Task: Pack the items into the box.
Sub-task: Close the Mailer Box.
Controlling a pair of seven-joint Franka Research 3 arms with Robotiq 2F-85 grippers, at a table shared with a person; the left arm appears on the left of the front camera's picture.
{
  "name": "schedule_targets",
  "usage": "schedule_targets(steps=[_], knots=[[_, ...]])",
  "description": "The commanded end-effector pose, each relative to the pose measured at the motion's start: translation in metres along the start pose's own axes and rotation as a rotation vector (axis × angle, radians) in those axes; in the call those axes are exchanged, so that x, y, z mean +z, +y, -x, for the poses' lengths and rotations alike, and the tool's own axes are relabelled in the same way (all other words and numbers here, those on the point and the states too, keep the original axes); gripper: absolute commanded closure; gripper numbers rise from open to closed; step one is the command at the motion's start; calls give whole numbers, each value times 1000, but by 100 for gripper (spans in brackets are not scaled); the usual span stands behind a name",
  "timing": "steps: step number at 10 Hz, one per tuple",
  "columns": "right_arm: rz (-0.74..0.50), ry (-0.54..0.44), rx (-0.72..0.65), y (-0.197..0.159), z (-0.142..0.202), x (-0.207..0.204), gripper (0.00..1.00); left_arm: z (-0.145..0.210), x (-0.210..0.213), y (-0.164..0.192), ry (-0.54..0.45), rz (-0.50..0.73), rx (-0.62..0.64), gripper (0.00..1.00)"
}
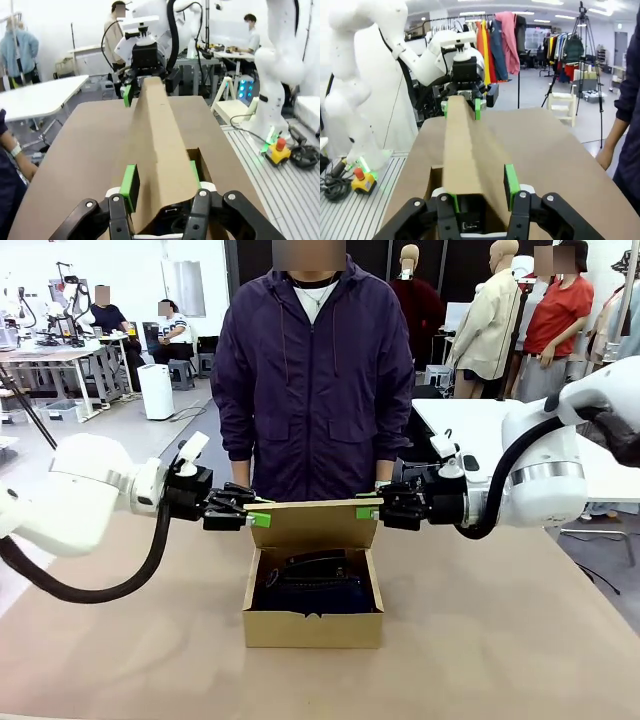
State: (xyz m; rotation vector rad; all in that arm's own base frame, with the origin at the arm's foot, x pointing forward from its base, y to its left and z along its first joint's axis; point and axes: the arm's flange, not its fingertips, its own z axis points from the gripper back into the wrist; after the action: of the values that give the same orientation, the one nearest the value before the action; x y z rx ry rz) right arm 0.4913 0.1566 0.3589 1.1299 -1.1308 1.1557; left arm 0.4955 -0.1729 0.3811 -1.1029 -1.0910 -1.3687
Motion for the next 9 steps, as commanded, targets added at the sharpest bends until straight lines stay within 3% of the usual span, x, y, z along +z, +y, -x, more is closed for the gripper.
schedule_targets(steps=[1,2,4,5,6,9], knots=[[14,85,42,14,19,-10,53,13,-2,-17,4,-11,-69,50],[1,129,26,18,32,-15,53,22,-5,-21,11,3,-59,50],[12,112,26,25,42,-18,53,41,-11,-31,12,41,-6,50],[12,112,34,28,43,-18,53,45,-10,-35,24,46,2,20],[-1,125,37,32,42,-16,0,46,-7,-37,37,48,-6,0],[-37,142,3,44,37,22,0,42,18,-55,44,25,-28,0]])
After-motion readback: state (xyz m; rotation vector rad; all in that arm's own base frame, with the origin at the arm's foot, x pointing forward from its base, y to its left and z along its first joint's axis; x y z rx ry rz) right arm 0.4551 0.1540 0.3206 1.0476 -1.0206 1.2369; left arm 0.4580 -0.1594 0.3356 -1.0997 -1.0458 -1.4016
